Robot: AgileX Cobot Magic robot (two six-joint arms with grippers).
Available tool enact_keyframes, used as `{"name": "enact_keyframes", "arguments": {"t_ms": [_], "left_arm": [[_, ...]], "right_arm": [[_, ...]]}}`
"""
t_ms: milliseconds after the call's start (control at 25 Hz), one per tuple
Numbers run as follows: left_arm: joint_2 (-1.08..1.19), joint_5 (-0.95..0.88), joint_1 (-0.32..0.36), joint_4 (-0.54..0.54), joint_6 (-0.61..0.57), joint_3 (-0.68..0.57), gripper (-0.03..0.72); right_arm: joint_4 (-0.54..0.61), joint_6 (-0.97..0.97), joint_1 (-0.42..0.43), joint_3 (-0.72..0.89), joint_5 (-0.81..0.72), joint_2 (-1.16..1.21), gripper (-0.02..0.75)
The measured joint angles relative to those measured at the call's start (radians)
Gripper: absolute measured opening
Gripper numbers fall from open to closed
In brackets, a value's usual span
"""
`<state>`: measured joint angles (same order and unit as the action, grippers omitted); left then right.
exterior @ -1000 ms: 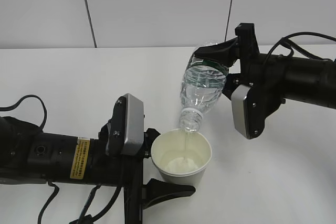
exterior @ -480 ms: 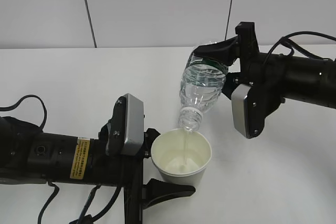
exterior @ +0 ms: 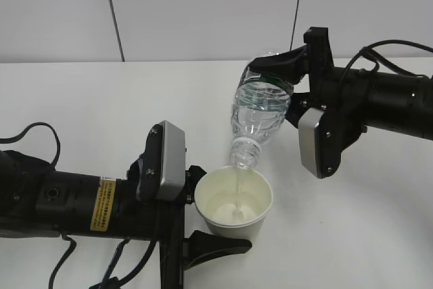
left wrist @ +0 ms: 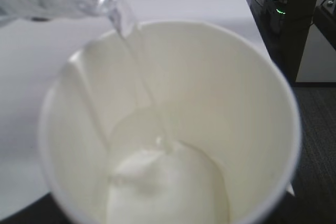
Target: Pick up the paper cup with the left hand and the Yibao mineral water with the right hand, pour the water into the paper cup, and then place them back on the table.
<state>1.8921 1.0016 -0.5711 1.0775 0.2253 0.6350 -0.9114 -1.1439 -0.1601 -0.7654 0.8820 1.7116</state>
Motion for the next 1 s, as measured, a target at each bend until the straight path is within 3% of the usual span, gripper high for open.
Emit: {"name": "enact_keyframes", "arguments": {"t_ms": [1000], "left_arm": [[0.000, -0.020, 0.000, -0.008, 0.000, 0.000, 0.433]], "right_arm": [[0.000, -0.013, 0.000, 0.000, 0.000, 0.000, 0.412]]}}
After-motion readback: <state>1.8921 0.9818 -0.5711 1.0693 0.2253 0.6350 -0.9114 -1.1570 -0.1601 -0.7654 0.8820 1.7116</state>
